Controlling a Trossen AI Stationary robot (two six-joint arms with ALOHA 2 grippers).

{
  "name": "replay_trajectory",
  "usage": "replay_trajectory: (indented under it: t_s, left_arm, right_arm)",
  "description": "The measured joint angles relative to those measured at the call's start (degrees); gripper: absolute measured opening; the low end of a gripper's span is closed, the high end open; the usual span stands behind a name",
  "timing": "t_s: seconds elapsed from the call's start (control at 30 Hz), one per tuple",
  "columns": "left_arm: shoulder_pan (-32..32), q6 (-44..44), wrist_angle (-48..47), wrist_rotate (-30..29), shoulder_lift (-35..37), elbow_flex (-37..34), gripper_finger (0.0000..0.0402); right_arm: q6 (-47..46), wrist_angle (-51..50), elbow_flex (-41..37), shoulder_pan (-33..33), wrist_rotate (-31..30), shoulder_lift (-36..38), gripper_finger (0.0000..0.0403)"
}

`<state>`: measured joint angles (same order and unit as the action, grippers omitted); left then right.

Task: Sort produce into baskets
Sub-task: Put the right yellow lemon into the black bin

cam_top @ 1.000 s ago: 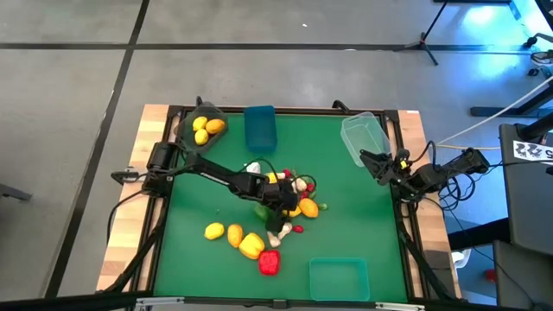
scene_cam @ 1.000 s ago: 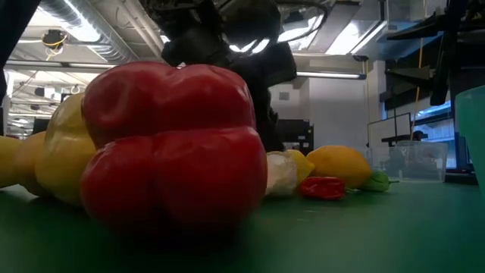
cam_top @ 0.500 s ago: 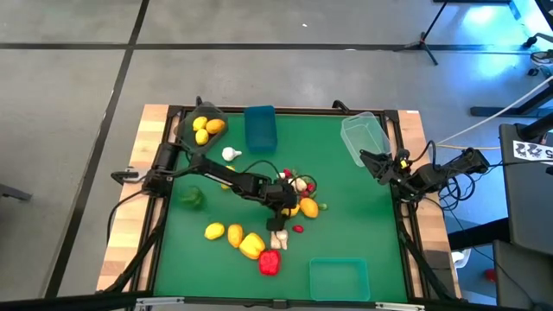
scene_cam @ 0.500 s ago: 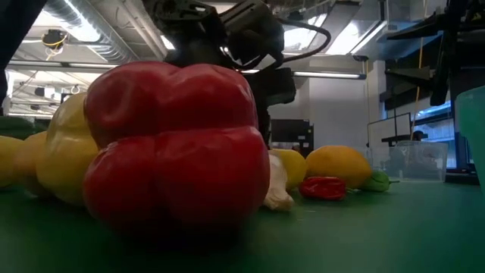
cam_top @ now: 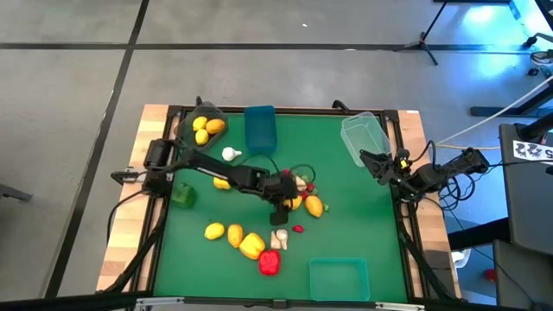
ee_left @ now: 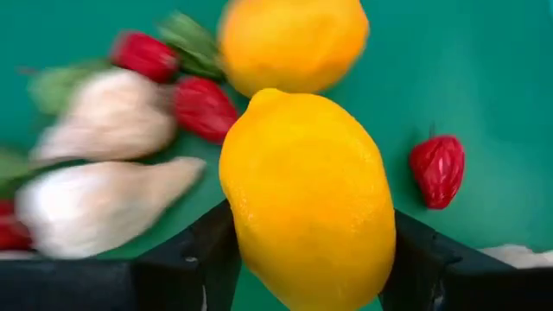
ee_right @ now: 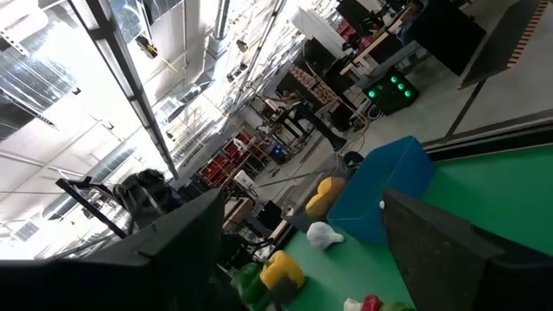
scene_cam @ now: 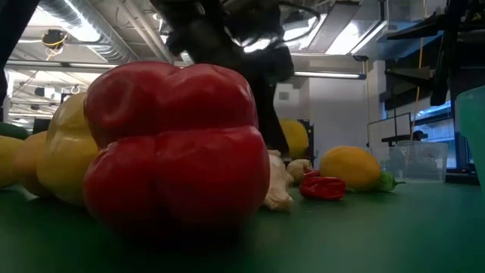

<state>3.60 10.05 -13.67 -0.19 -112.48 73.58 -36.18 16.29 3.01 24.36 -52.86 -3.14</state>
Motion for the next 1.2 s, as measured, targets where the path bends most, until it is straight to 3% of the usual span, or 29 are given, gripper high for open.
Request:
replay_trajectory:
  t_s: [0.2,0.53,0.8,1.0,1.2]
  left_arm:
    - [-6.1,6.3,-9.1,-1.3,10.3,0.1,0.0215]
    - [-21.6,12.8,-37.9,-15.6,27.3,0.2,0.0217]
    - [-35.2,27.1,-60.3,-18.7,31.7,-0.1,0.0217]
    - [-42.5,27.6,-60.2,-20.0,31.7,-2.5,0.0217]
    - [-47.6,27.6,-59.8,-19.5,31.7,-10.2,0.0218]
  right_arm:
    - [0.0,-0.1,0.0,0.0,0.0,0.0,0.0303]
    - [0.0,-0.4,0.0,0.0,0.0,-0.1,0.0303]
    - [0.0,-1.5,0.0,0.0,0.0,-0.1,0.0303]
    - [0.0,-2.0,0.0,0.0,0.0,-0.1,0.0303]
    - [0.0,-2.7,0.0,0.0,0.0,-0.1,0.0303]
